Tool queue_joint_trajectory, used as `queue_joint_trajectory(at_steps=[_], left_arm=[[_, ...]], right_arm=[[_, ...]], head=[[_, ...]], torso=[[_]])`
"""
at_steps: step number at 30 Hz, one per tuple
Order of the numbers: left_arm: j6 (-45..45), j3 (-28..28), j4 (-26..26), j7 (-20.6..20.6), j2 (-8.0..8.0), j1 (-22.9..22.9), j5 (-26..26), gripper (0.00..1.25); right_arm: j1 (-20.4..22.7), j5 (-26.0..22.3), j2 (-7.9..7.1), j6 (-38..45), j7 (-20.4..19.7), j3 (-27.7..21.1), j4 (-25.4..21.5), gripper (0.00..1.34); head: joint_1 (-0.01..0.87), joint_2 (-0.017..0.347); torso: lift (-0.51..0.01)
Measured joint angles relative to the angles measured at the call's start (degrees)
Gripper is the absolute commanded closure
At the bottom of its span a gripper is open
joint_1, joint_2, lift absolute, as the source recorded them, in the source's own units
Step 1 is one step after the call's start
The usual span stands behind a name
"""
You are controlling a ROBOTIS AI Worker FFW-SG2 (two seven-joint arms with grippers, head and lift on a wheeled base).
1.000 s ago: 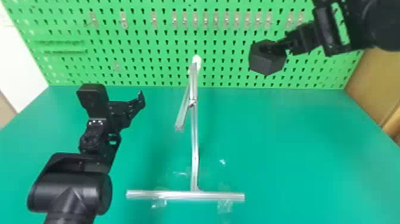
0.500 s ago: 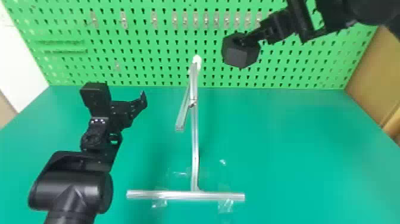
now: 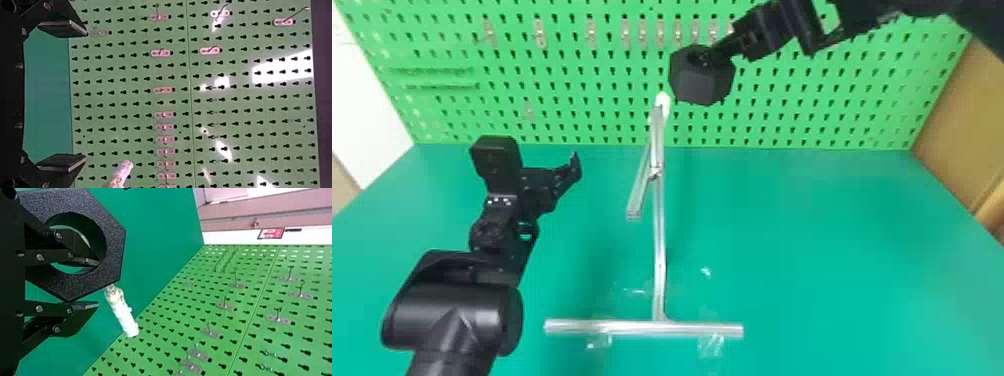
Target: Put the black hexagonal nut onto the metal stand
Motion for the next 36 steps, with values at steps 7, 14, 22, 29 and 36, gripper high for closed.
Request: queue_joint_trajectory(at_steps=[7, 14, 22, 29, 36], left_arm=[[0.2, -0.24, 0.0, 0.0, 0.32, -0.25, 0.05, 0.16], [0.31, -0.35, 0.0, 0.01, 0.55, -0.31, 0.26, 0.16], [0.33, -0.43, 0.0, 0.01, 0.56, -0.39, 0.34, 0.16], [0.34, -0.44, 0.0, 0.02, 0.56, -0.5, 0.34, 0.16], [0.33, -0.36, 0.0, 0.02, 0.56, -0.42, 0.37, 0.16]], right_arm=[[-2.14, -1.55, 0.98, -2.02, 0.0, 3.03, 1.05, 1.15], [-2.67, -3.29, 1.79, -5.05, 0.02, 4.51, 3.27, 1.15], [-2.1, -3.83, 3.51, -7.16, 0.0, 4.75, 5.17, 1.15], [-1.32, -3.9, 4.53, -8.46, 0.07, 4.73, 6.06, 1.15], [-0.65, -4.46, 4.73, -9.14, 0.28, 4.75, 6.59, 1.15]], head=[[0.693, 0.081], [0.693, 0.081], [0.693, 0.081], [0.693, 0.081], [0.693, 0.081]], torso=[[-0.001], [-0.001], [-0.001], [-0.001], [-0.001]])
